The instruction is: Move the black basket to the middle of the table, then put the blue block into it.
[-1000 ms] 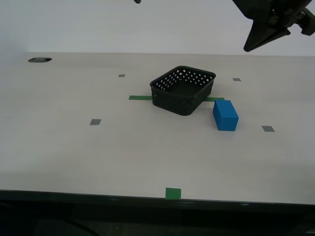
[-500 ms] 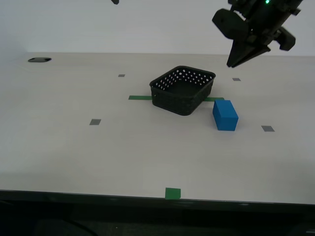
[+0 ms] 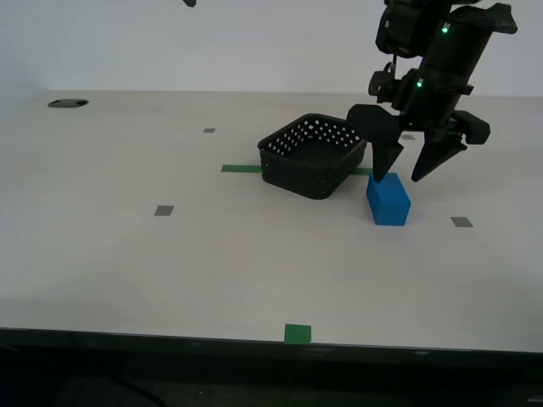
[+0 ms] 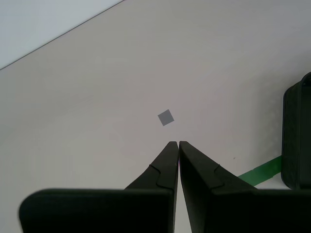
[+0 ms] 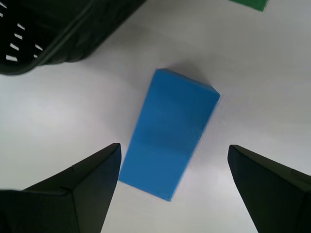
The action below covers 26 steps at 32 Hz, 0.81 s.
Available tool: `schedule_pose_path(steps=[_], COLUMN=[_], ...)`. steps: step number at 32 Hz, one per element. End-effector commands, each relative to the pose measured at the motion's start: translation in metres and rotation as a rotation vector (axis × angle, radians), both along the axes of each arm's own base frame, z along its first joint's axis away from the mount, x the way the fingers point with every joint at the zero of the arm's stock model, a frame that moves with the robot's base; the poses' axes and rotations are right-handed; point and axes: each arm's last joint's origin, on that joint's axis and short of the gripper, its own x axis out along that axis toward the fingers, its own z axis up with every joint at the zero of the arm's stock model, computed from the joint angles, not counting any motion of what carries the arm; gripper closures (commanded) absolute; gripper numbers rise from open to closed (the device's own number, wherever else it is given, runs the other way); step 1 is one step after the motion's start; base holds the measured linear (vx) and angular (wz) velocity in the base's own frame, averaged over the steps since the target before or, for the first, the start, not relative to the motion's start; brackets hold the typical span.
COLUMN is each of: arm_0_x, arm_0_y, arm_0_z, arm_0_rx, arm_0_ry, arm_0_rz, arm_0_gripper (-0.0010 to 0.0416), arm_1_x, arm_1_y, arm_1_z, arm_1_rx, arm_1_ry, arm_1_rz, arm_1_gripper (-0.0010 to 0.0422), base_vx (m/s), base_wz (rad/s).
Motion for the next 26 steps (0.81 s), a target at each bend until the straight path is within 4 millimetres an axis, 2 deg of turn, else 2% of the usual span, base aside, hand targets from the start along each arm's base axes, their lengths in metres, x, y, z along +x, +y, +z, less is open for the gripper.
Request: schedule_pose_path(steps=[1, 8, 15, 16, 18, 19, 23, 26], arm_0_x=[0.0, 0.002, 0.001, 0.001, 0.001, 0.002, 0.002, 0.002], arm_0_y=[0.002, 0.011, 0.021, 0.021, 0.021, 0.021, 0.021, 0.021], arm_0_z=[-0.011, -0.025, -0.029, -0.029, -0.029, -0.029, -0.029, -0.029], arm_0_rx=[-0.01, 0.002, 0.014, 0.015, 0.016, 0.017, 0.017, 0.017], arm_0_ry=[0.032, 0.035, 0.028, 0.03, 0.029, 0.028, 0.028, 0.028], arm_0_rz=[0.0, 0.005, -0.038, -0.052, -0.057, -0.058, -0.058, -0.058], arm_0_gripper=[0.0103, 0.0089, 0.0133, 0.017, 0.0193, 0.0238, 0.035, 0.0391], arm_1_x=[0.0, 0.0, 0.0, 0.001, 0.0, 0.0, 0.001, 0.001], arm_1_y=[0.001, 0.001, 0.002, 0.002, 0.002, 0.002, 0.002, 0.003], arm_1_z=[0.001, 0.001, 0.001, 0.001, 0.001, 0.001, 0.001, 0.001], arm_1_rx=[0.001, -0.001, -0.004, -0.004, -0.004, -0.004, -0.004, -0.004], arm_1_ry=[-0.003, -0.002, -0.002, -0.001, -0.001, -0.001, -0.001, -0.001], arm_1_rz=[-0.008, -0.011, -0.011, -0.011, -0.011, -0.011, -0.01, -0.01], arm_1_gripper=[0.0412, 0.0412, 0.0412, 0.0412, 0.0412, 0.0412, 0.0412, 0.0412], base_vx=[0.0, 0.0, 0.0, 0.0, 0.0, 0.0, 0.0, 0.0], base_wz=[0.0, 0.0, 0.0, 0.0, 0.0, 0.0, 0.0, 0.0])
